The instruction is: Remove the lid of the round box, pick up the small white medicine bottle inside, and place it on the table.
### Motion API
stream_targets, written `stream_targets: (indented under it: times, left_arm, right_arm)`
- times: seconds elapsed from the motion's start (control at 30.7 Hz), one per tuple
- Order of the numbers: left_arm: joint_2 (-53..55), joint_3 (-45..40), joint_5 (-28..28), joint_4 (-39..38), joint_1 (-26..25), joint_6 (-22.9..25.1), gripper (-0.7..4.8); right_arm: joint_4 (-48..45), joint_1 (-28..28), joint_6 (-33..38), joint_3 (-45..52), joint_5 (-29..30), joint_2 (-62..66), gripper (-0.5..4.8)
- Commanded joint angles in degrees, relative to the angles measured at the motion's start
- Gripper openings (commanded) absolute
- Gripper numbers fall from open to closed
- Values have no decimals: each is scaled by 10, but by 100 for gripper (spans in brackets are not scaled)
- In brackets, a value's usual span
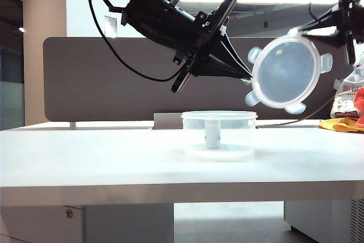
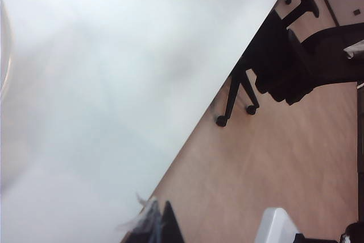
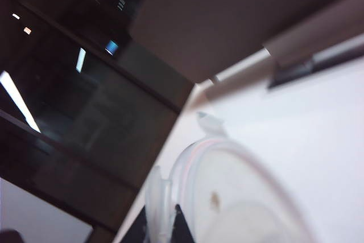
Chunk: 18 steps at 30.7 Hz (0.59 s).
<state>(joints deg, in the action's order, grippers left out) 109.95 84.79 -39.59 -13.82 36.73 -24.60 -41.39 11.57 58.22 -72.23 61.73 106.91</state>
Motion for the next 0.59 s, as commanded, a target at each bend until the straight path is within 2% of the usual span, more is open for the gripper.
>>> stream_targets:
  times: [0.03, 0.2, 0.33, 0.59]
  left_arm:
    - [-2, 0, 0, -10, 1, 14, -6]
    - [-2, 0, 0, -22, 1, 21, -6]
    - [-2, 0, -2, -24, 0, 21, -6]
    - [-2, 1, -8, -33, -4, 21, -6]
  right_arm:
    - [-106, -1, 73, -2, -3, -5, -2]
    - [-99, 3, 82, -2, -14, -5, -2]
    - [-58, 3, 57, -2, -19, -5, -2]
    - [129, 8, -67, -2, -66, -5, -1]
